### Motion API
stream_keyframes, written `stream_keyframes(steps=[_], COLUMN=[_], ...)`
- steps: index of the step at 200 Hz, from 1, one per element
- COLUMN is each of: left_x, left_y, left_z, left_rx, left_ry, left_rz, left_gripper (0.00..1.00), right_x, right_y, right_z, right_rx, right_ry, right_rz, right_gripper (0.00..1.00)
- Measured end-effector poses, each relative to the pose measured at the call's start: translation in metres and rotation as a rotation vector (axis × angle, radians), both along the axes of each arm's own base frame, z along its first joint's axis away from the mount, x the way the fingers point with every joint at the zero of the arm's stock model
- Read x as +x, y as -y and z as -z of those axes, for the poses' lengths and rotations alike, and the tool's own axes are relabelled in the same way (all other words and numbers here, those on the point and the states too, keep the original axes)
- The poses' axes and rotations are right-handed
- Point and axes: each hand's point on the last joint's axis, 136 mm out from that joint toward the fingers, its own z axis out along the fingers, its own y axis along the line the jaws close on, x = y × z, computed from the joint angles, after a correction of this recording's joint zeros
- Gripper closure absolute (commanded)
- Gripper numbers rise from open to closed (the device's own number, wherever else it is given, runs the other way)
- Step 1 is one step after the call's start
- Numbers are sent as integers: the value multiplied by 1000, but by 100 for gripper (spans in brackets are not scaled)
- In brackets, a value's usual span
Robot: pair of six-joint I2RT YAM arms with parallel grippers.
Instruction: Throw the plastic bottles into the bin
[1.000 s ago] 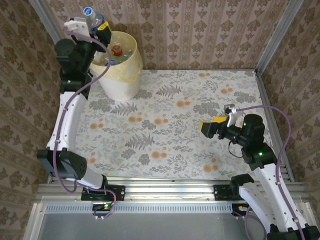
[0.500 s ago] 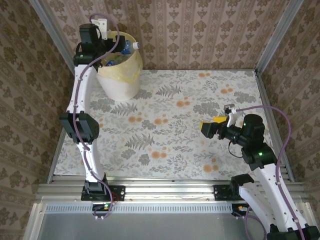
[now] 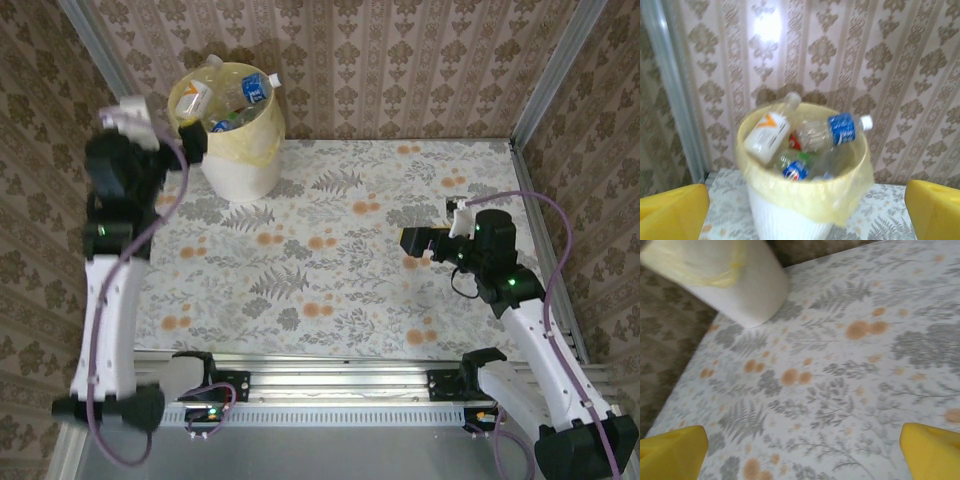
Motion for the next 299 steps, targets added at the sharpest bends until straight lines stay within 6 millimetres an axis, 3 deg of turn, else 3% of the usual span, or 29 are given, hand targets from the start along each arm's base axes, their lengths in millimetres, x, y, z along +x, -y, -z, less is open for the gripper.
stream_keyframes(steps=[15, 43, 53, 66, 95, 118, 135, 146, 167, 193, 209, 231, 267, 299], left_x=[-13, -26, -32, -32, -6, -2, -2, 7, 18, 36, 45, 45, 44, 44], left_y=[-7, -24, -30, -36, -34, -31, -29, -28, -28, -36, -39, -36, -34, -33], left_z=[68, 226, 266, 295, 329, 364, 375, 377, 385, 363, 351, 349, 350, 350], left_rx=[9, 91, 138, 185, 217, 270, 282, 282, 272, 238, 224, 216, 211, 209], left_ry=[-75, -294, -352, -382, -346, -338, -316, -287, -284, -223, -185, -177, -179, -178], left_rz=[-33, -117, -139, -160, -155, -133, -102, -81, -53, -47, -46, -35, -24, -18], left_gripper=[0, 0, 0, 0, 0, 0, 0, 0, 0, 0, 0, 0, 0, 0], right_x=[17, 41, 46, 53, 71, 57, 51, 60, 83, 90, 86, 78, 95, 98], right_y=[21, 70, 85, 101, 127, 131, 131, 134, 144, 139, 128, 116, 118, 122], right_z=[11, 48, 62, 79, 112, 160, 173, 163, 136, 119, 121, 128, 168, 162], right_rx=[-56, -205, -277, -383, -565, -660, -699, -699, -663, -633, -616, -580, -549, -529], right_ry=[-32, -83, -82, -82, -1, 24, 12, 38, 94, 164, 185, 217, 126, 145], right_rz=[114, 343, 399, 450, 523, 492, 464, 475, 519, 499, 458, 429, 417, 443], right_gripper=[0, 0, 0, 0, 0, 0, 1, 6, 6, 0, 0, 0, 0, 0])
